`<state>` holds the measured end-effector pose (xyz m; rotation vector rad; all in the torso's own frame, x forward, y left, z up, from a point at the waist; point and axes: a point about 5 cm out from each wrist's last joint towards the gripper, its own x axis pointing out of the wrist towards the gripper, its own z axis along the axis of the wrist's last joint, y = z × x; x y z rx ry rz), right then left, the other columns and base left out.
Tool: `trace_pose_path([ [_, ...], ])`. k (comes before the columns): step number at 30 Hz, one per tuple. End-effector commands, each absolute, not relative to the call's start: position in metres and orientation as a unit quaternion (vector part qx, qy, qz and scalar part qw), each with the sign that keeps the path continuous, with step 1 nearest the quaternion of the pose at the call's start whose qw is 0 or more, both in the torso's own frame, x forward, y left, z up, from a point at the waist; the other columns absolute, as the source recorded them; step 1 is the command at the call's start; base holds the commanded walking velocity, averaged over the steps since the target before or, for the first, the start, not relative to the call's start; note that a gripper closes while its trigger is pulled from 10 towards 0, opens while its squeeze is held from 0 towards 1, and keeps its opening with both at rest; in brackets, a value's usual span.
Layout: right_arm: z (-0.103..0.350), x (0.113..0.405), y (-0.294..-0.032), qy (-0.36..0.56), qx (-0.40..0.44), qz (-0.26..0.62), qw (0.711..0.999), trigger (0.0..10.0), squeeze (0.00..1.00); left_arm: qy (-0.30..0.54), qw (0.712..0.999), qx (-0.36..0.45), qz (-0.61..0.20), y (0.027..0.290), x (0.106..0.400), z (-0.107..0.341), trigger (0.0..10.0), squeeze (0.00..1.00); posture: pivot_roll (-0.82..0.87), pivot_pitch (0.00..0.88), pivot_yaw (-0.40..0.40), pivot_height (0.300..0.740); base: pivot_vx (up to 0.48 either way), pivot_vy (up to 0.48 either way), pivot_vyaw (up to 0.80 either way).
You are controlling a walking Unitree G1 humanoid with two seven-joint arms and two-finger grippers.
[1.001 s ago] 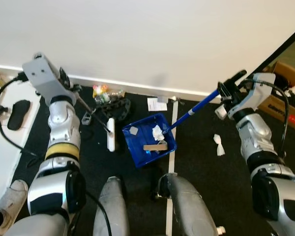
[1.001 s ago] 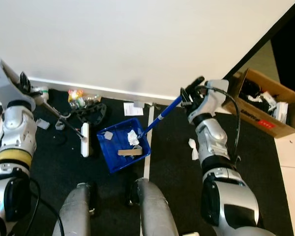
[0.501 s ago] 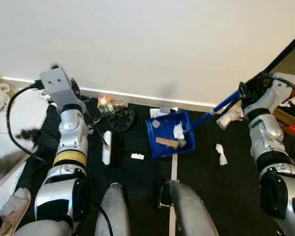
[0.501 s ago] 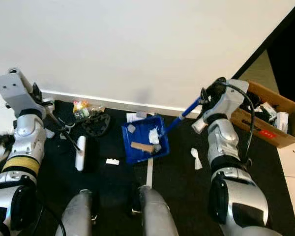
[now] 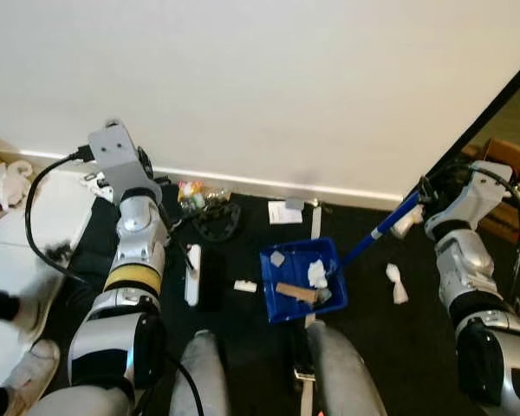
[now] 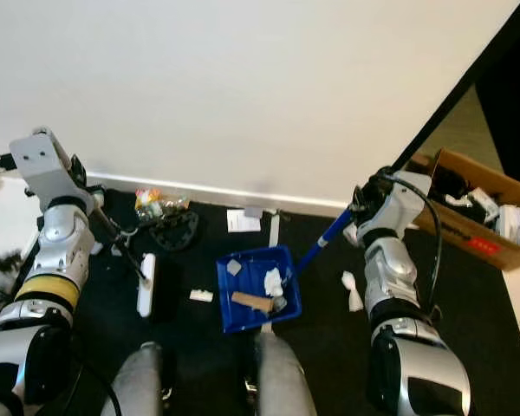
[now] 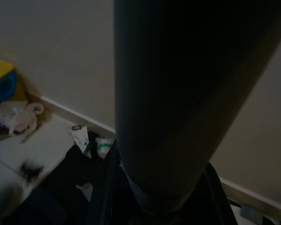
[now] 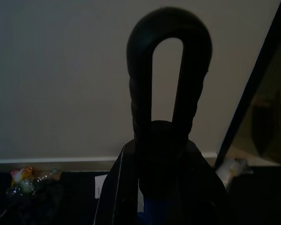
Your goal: Sweep floor
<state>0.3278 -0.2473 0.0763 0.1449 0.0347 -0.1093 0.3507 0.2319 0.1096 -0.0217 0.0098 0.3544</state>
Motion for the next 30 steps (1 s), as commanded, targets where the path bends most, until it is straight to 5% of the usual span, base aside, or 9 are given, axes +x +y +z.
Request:
trace_pose_path([
  [1,0.086,0.327,-0.259,-0.010,0.064,-0.074,0.995,10.0,0.00,0.009,0.984,-0.016,0.177,0.225,0.352,0.108,10.0,0.00,-0.01,0.091,-0.030,0.740,0.000,0.000,0.00],
  [21,0.106,0.343,-0.252,-0.029,0.049,-0.052,0.997,10.0,0.00,0.045,0.974,0.018,0.221,0.238,0.347,0.099,10.0,0.00,-0.01,0.107,-0.056,0.740,0.000,0.000,0.00],
  [30,0.106,0.345,-0.246,-0.031,0.052,-0.046,0.997,10.0,0.00,0.052,0.971,0.012,0.234,0.239,0.348,0.098,10.0,0.00,-0.02,0.124,-0.060,0.740,0.000,-0.267,0.00],
])
